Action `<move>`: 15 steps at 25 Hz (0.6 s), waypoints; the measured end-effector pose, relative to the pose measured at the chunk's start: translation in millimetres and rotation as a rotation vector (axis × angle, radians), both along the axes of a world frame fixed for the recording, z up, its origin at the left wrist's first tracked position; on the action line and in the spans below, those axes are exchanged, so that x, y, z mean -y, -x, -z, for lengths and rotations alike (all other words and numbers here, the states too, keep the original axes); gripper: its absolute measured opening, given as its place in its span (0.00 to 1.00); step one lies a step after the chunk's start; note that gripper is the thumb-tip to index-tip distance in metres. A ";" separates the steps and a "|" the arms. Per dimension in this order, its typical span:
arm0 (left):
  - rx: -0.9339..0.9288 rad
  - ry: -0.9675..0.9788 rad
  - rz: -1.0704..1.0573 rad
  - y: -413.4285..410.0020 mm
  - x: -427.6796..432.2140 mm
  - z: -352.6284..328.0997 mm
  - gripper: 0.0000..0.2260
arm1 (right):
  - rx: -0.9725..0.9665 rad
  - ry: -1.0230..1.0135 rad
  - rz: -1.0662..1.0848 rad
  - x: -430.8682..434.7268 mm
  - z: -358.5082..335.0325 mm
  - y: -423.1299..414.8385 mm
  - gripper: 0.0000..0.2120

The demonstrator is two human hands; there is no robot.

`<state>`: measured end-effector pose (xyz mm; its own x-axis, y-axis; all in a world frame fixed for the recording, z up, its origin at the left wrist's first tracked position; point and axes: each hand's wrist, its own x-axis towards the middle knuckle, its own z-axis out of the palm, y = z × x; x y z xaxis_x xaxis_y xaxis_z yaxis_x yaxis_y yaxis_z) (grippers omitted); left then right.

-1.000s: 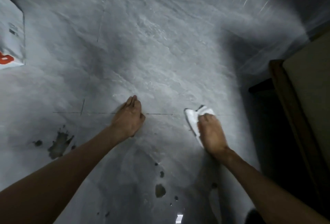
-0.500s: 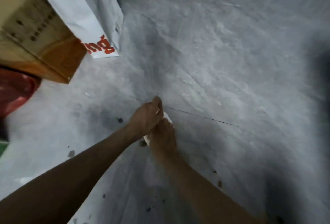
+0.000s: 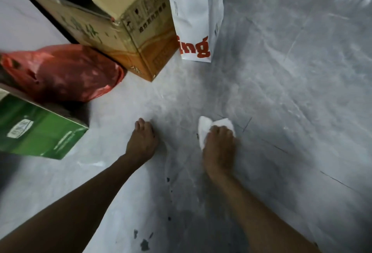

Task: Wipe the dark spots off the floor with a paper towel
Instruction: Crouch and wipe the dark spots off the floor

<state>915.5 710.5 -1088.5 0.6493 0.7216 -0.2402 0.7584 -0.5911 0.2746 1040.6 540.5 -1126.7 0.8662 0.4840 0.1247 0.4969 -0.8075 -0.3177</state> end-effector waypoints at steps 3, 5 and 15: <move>-0.106 -0.023 0.011 -9.7 -7.7 1.2 0.14 | 0.013 0.000 -0.700 -8.2 10.1 21.4 0.04; -0.138 -0.006 -0.007 -11.4 -11.4 1.4 0.15 | 0.069 0.043 -0.911 10.8 10.7 -26.5 0.04; -0.100 0.043 0.021 -5.8 -21.0 -1.6 0.14 | -0.101 0.039 -0.813 -79.9 5.0 22.1 0.07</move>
<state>921.4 731.6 -1086.9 0.6351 0.6961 -0.3347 0.7712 -0.5961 0.2236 1018.6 620.4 -1131.8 0.2489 0.9679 0.0350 0.9023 -0.2186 -0.3717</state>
